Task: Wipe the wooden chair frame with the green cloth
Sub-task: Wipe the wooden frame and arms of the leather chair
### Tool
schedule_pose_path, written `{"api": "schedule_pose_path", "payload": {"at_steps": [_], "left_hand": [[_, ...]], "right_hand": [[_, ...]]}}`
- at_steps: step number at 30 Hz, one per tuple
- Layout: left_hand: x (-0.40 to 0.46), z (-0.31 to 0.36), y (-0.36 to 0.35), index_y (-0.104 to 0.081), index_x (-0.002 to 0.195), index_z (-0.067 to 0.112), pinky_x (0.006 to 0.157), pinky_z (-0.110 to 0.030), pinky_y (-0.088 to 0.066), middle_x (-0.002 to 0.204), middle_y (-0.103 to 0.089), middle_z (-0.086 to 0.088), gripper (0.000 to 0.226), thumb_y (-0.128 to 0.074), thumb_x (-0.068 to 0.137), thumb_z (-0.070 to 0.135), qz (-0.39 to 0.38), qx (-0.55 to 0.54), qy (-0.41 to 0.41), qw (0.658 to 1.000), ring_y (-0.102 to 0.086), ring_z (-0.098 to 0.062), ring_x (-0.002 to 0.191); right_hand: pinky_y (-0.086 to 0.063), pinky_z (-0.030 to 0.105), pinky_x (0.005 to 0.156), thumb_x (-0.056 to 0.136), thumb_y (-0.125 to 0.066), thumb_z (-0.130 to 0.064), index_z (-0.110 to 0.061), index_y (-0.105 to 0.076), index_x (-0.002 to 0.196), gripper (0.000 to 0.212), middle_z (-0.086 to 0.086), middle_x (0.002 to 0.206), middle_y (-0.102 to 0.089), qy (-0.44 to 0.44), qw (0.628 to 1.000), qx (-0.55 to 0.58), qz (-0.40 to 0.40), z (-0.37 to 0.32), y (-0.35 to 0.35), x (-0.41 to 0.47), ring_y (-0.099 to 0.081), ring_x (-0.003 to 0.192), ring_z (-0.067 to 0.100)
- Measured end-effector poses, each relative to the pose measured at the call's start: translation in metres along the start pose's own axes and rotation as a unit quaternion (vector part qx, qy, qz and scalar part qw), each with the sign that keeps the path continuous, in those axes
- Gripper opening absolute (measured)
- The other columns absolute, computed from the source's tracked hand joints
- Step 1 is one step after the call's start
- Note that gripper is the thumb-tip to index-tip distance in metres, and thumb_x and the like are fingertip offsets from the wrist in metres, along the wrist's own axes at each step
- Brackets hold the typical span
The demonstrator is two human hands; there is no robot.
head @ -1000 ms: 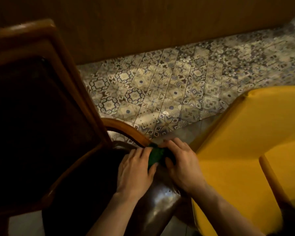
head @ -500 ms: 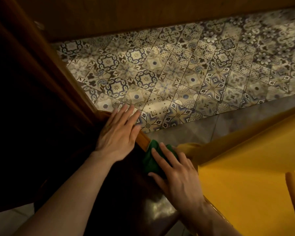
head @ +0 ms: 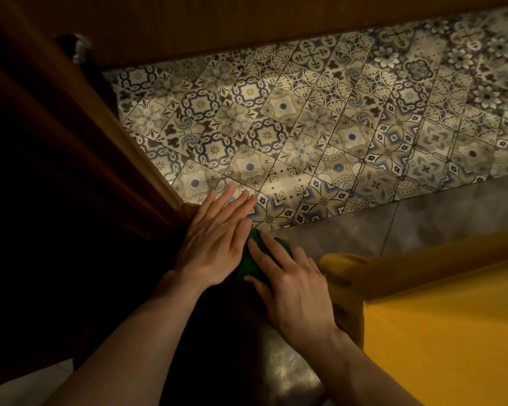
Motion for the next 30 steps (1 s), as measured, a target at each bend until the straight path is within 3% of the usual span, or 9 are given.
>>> {"api": "schedule_pose_path", "payload": {"at_steps": [6, 10, 14, 16, 19, 21, 24, 27, 30], "left_hand": [[0.003, -0.006, -0.002, -0.022, 0.157, 0.029, 0.122, -0.031, 0.004, 0.161, -0.024, 0.018, 0.061, -0.002, 0.100, 0.042, -0.001, -0.064, 0.010, 0.998, -0.003, 0.005, 0.148], [0.010, -0.009, 0.002, -0.022, 0.156, 0.031, 0.118, -0.020, 0.007, 0.161, -0.028, 0.012, 0.063, -0.004, 0.097, 0.045, -0.021, -0.194, 0.072, 0.978, -0.011, 0.008, 0.145], [0.013, -0.008, 0.014, -0.027, 0.154, 0.042, 0.123, -0.032, -0.006, 0.161, -0.031, 0.013, 0.063, -0.012, 0.096, 0.060, -0.042, -0.381, 0.159, 0.910, -0.016, -0.005, 0.149], [0.007, -0.003, 0.021, -0.029, 0.153, 0.042, 0.110, -0.015, -0.021, 0.161, -0.032, 0.012, 0.055, -0.016, 0.101, 0.056, -0.010, -0.417, 0.164, 0.894, -0.025, 0.002, 0.142], [-0.014, 0.025, 0.026, -0.033, 0.147, 0.049, 0.093, -0.019, -0.032, 0.157, -0.035, 0.015, 0.052, -0.017, 0.099, 0.060, 0.029, -0.336, 0.144, 0.930, -0.040, 0.010, 0.121], [-0.032, 0.051, 0.023, -0.035, 0.145, 0.049, 0.100, -0.029, -0.035, 0.154, -0.037, 0.016, 0.051, -0.019, 0.098, 0.060, 0.049, -0.262, 0.110, 0.958, -0.037, 0.006, 0.126], [-0.058, 0.097, 0.005, -0.036, 0.150, 0.031, 0.120, -0.024, -0.013, 0.155, -0.033, 0.017, 0.050, -0.025, 0.104, 0.046, 0.049, -0.167, -0.012, 0.985, -0.013, 0.009, 0.143], [-0.079, 0.134, -0.023, -0.029, 0.155, 0.022, 0.124, -0.034, -0.006, 0.162, -0.026, 0.008, 0.054, -0.025, 0.105, 0.042, -0.003, -0.089, -0.109, 0.990, -0.005, -0.001, 0.150], [-0.095, 0.154, -0.050, -0.022, 0.157, 0.018, 0.124, -0.037, -0.005, 0.166, -0.019, 0.003, 0.058, -0.018, 0.105, 0.042, -0.052, -0.033, -0.171, 0.983, 0.001, -0.007, 0.152]], "right_hand": [[-0.051, 0.046, 0.094, 0.090, -0.067, -0.038, -0.026, -0.044, 0.147, 0.063, -0.003, 0.156, -0.043, 0.009, 1.000, -0.005, -0.010, -0.012, -0.004, 0.022, -0.046, 0.130, 0.033], [-0.051, 0.046, 0.093, 0.093, -0.064, -0.035, -0.028, -0.047, 0.145, 0.055, -0.003, 0.156, -0.043, 0.025, 1.000, 0.011, -0.003, -0.013, 0.002, 0.022, -0.047, 0.125, 0.033], [-0.054, 0.046, 0.083, 0.088, -0.068, -0.018, -0.023, -0.060, 0.131, 0.043, -0.002, 0.135, -0.059, 0.024, 0.989, 0.103, 0.104, 0.001, 0.028, -0.005, -0.056, 0.108, 0.027], [-0.053, 0.043, 0.085, 0.086, -0.070, -0.015, -0.022, -0.063, 0.125, 0.041, -0.002, 0.127, -0.061, 0.000, 0.972, 0.151, 0.178, 0.014, 0.043, -0.027, -0.059, 0.107, 0.026], [-0.052, 0.039, 0.088, 0.086, -0.069, -0.018, -0.023, -0.064, 0.122, 0.036, -0.006, 0.125, -0.061, -0.049, 0.951, 0.180, 0.248, 0.034, 0.060, -0.073, -0.061, 0.109, 0.021], [-0.051, 0.038, 0.088, 0.085, -0.067, -0.018, -0.024, -0.065, 0.121, 0.037, -0.008, 0.125, -0.060, -0.082, 0.944, 0.175, 0.268, 0.044, 0.062, -0.107, -0.061, 0.111, 0.020], [-0.050, 0.036, 0.090, 0.080, -0.067, -0.016, -0.022, -0.067, 0.120, 0.040, -0.004, 0.127, -0.062, -0.122, 0.947, 0.129, 0.269, 0.053, 0.051, -0.151, -0.060, 0.113, 0.024], [-0.050, 0.037, 0.089, 0.086, -0.066, -0.018, -0.022, -0.066, 0.125, 0.039, -0.002, 0.133, -0.061, -0.148, 0.957, 0.063, 0.242, 0.055, 0.036, -0.183, -0.057, 0.116, 0.029], [-0.051, 0.048, 0.098, 0.092, -0.064, -0.024, -0.033, -0.051, 0.143, 0.053, -0.002, 0.151, -0.050, -0.169, 0.973, 0.013, 0.154, 0.054, 0.016, -0.200, -0.043, 0.137, 0.032]]}}
Point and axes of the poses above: each hand's wrist, its own x-axis towards the middle knuckle, its own y-axis out of the back of the hand, z = x × y, the point moved 3 cm from there along x, towards the middle knuckle
